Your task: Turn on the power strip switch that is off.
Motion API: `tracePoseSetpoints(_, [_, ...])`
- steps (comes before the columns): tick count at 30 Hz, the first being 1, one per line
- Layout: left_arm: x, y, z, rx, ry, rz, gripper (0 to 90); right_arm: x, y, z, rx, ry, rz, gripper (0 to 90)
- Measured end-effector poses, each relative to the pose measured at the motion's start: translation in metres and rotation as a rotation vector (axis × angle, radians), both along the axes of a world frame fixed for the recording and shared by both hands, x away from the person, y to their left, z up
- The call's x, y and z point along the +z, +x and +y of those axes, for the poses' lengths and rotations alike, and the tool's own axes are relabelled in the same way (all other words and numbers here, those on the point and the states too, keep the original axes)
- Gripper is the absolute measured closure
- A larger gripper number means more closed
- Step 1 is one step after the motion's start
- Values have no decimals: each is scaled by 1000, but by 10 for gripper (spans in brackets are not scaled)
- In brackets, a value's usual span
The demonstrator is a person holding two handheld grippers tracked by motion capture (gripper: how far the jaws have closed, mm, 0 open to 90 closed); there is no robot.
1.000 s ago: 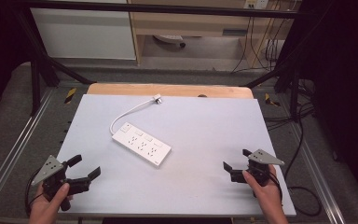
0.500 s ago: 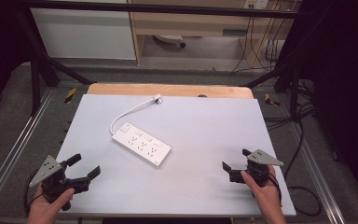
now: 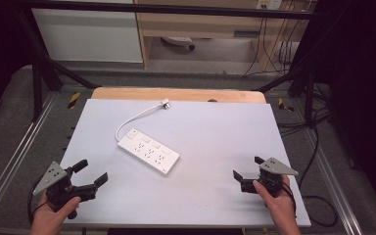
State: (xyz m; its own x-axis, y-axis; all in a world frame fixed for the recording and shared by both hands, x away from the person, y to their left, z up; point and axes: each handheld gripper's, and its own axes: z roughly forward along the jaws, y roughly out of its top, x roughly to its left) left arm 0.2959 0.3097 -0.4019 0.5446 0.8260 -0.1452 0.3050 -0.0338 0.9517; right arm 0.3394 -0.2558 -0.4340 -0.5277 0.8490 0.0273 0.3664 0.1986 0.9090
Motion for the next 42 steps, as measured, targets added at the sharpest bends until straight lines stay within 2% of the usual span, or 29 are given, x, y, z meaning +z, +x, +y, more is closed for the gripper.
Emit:
tracePoseSetpoints(5, [4,0,-3,1,-14,-7,70,1,1,2,-1,10,-4,31])
tracePoseSetpoints(9, [8,4,-6,-6,-17,-1,69,0,-1,4,12,-13,-4,29])
tracePoseSetpoints(13, [16,6,-9,-12,-27,-9,69,-2,1,4,10,-13,6,29])
tracePoseSetpoints(20, [24,10,-18,-21,2,-8,70,-1,0,2,8,-10,3,29])
tracePoseSetpoints(22, [26,12,-21,-28,-3,-8,71,0,-1,2,3,-5,-2,29])
tracePoseSetpoints(24, [28,15,-23,-19,6,-15,71,0,-1,1,2,-1,-6,29])
tracePoseSetpoints(27, [28,22,-27,-12,-1,-1,74,0,-2,1,3,1,-6,29])
tracePoseSetpoints(31, [26,27,-33,-24,2,8,79,-1,-1,3,8,-20,-4,29])
tracePoseSetpoints(42, [31,35,-43,-48,9,-14,80,-1,-2,4,10,-19,-3,29])
